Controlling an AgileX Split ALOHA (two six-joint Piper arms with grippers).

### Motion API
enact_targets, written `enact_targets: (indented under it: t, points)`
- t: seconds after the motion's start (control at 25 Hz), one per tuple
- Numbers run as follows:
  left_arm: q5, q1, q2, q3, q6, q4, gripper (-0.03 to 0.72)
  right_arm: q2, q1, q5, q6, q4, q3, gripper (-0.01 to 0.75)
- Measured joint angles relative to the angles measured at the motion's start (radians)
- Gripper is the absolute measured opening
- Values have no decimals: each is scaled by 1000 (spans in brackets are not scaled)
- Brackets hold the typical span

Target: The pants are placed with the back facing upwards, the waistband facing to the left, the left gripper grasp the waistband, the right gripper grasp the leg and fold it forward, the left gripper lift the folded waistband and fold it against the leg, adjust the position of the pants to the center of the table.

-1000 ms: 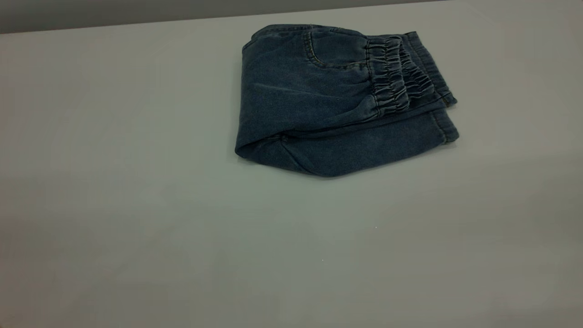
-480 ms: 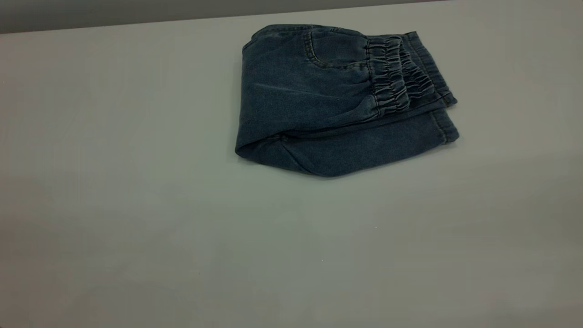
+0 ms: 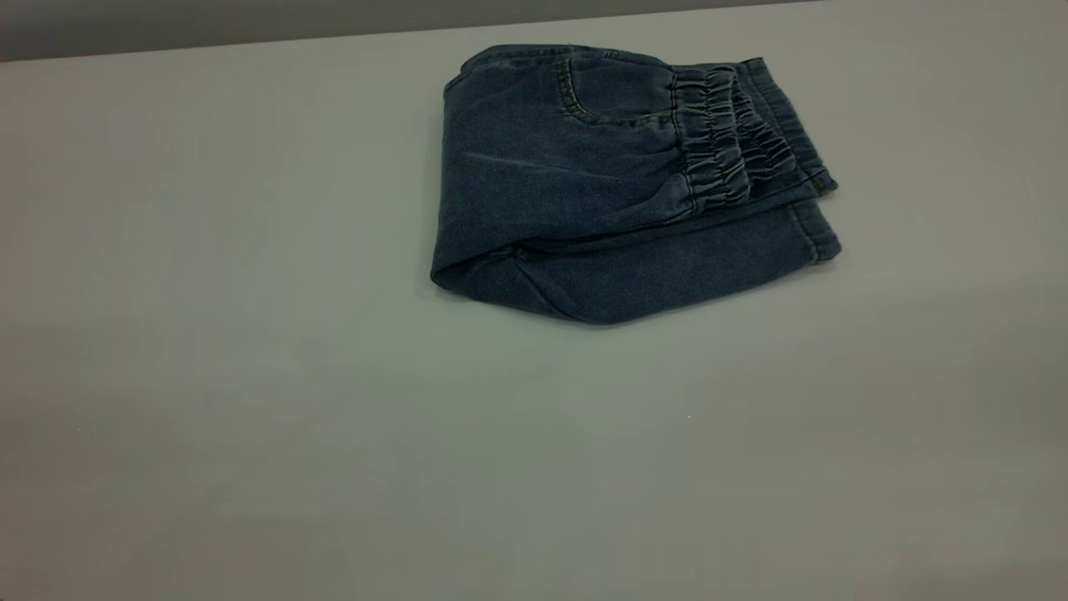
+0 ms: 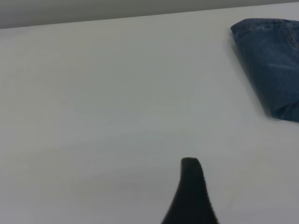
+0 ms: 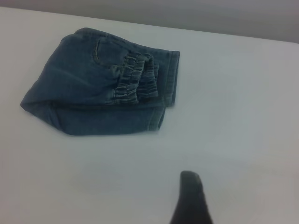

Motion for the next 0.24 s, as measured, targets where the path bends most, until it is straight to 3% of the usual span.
enact_targets:
  t: [0.24]
  points:
    - [0, 0, 0, 0, 0, 0, 506, 0, 0, 0, 3, 0, 0, 437]
